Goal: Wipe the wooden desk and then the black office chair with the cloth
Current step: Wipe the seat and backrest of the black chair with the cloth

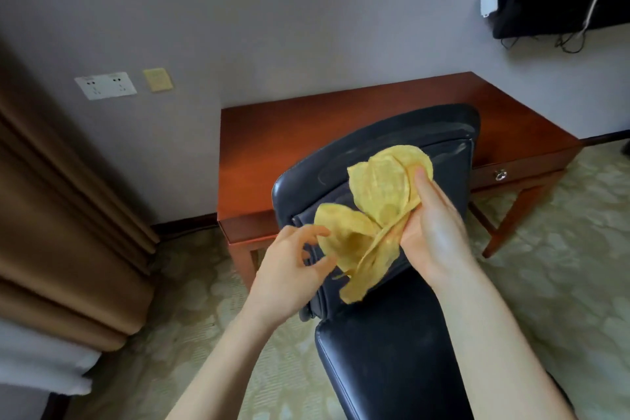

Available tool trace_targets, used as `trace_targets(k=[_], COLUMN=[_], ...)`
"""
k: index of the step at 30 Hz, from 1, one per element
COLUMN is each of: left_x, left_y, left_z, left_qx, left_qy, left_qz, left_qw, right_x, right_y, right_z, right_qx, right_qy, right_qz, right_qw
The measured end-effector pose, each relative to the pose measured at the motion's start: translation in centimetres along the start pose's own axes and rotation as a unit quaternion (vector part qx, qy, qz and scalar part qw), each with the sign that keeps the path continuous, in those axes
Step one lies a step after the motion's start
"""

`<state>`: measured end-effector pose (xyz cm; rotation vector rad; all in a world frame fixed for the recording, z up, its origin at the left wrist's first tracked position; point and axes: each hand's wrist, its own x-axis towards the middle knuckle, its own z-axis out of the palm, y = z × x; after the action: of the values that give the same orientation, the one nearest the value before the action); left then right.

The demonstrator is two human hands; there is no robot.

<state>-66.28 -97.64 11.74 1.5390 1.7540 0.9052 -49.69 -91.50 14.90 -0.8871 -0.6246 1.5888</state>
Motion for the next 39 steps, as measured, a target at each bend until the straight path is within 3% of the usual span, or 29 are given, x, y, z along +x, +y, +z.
trace_targets(k=[2, 8, 12, 16, 21, 26, 28, 30, 32, 33, 35, 37, 39], left_x=[1.2, 5.0, 6.5, 7.6, 9.0, 10.9, 11.4, 11.6, 12.1, 12.4, 12.5, 10.7, 7.5], left_y=[0.4, 1.0, 1.5, 2.4, 1.8, 0.2, 0.3, 0.9, 1.5, 1.7, 1.9, 1.9, 1.2], left_z=[-0.1, -2.2, -3.4, -3.3, -3.3, -6.3, -7.9, -9.4, -10.6, -10.9, -10.3, -8.1, -4.5], left_qx=[-0.031, -0.087, -0.118, -0.171, -0.225, -0.259, -0.344, -0.402, -0.357, -0.312, -0.195, -0.089, -0.02], left_qy=[0.041, 0.041, 0.106, 0.001, 0.033, 0.041, 0.013, -0.037, -0.051, -0.032, 0.093, 0.269, 0.276], left_qz=[0.034, 0.142, 0.202, 0.177, 0.126, 0.052, 0.005, 0.016, 0.042, 0.044, 0.045, 0.114, 0.227], left_qw=[0.998, 0.985, 0.966, 0.969, 0.966, 0.964, 0.939, 0.915, 0.932, 0.948, 0.975, 0.952, 0.934], right_x=[0.0, 0.5, 1.2, 1.3, 1.9, 2.8, 3.0, 3.1, 3.0, 3.0, 3.1, 3.0, 3.1], right_y=[-0.4, -0.9, -0.9, 0.6, 1.0, -1.7, -3.3, -4.6, -5.5, -5.8, -6.4, -6.8, -6.7], right_z=[1.1, 4.4, 6.3, 7.9, 8.5, 6.0, 4.6, 3.2, 2.4, 2.3, 2.3, 2.7, 3.3], right_qx=[0.001, 0.006, -0.094, -0.265, -0.325, -0.324, -0.298, -0.266, -0.24, -0.23, -0.214, -0.222, -0.232], right_qy=[-0.022, -0.064, -0.007, 0.002, 0.008, 0.078, 0.111, 0.117, 0.1, 0.088, 0.057, 0.023, 0.007], right_qz=[0.006, -0.017, -0.081, -0.089, -0.113, -0.14, -0.139, -0.117, -0.096, -0.092, -0.092, -0.091, -0.09], right_qw=[1.0, 0.998, 0.992, 0.96, 0.939, 0.932, 0.938, 0.95, 0.961, 0.965, 0.971, 0.97, 0.968])
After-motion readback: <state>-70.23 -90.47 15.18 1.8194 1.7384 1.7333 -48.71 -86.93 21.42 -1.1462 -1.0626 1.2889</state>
